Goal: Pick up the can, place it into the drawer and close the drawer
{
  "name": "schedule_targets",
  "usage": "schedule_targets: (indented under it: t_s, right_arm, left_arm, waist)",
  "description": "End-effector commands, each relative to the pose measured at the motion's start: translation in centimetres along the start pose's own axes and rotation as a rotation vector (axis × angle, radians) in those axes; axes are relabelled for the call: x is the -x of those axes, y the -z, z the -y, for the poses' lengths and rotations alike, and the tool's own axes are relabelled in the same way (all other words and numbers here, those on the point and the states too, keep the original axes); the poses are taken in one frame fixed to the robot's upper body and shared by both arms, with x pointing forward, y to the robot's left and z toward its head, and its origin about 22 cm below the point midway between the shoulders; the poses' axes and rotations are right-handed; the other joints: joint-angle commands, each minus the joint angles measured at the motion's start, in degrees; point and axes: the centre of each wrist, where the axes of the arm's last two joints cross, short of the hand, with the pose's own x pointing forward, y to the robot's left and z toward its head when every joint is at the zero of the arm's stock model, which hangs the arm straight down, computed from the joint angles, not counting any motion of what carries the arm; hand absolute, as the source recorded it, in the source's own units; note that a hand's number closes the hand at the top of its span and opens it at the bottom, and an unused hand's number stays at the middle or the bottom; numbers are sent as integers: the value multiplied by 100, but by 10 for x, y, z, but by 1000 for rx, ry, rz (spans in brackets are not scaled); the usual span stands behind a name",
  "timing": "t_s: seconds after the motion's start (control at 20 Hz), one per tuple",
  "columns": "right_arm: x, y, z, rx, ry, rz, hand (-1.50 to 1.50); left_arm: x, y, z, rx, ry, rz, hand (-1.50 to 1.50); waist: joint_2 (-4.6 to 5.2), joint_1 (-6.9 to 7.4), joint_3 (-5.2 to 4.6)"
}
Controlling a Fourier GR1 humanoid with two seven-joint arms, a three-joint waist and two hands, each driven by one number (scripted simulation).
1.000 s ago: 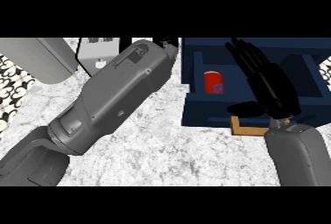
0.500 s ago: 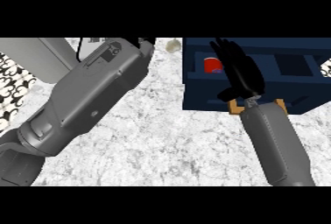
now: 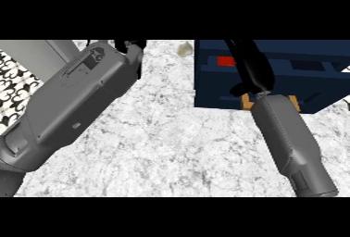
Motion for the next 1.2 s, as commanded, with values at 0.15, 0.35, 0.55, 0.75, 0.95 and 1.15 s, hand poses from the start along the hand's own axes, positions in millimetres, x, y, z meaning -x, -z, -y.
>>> schedule_targets:
  t_s: [0.15, 0.35, 0.55, 0.75, 0.95, 1.15]
  right_arm:
    - [20, 1, -17, 18, -25, -74, -150]
    - [7, 17, -14, 67, -12, -47, -150]
    - [6, 34, 0, 116, -30, -75, -150]
    - [19, 40, 10, 140, -63, -96, -150]
    - [24, 50, 23, 163, -89, -112, -150]
    - [33, 63, 46, 157, -100, -143, -150]
  left_arm:
    - [-7, -12, -4, 8, -18, -19, -150]
    - [-12, -5, -13, -24, -20, 11, -150]
    - [-13, -10, -27, -5, 8, 19, -150]
    - [-17, -13, -31, 19, -4, 26, -150]
    - [-19, -19, -41, 37, 2, 18, -150]
    - [-23, -18, -43, 35, 5, 10, -150]
  waist:
    - [123, 93, 90]
    - [156, 13, 91]
    - [148, 80, 90]
    - [217, 236, 93]
    - [203, 325, 93]
    - [220, 343, 93]
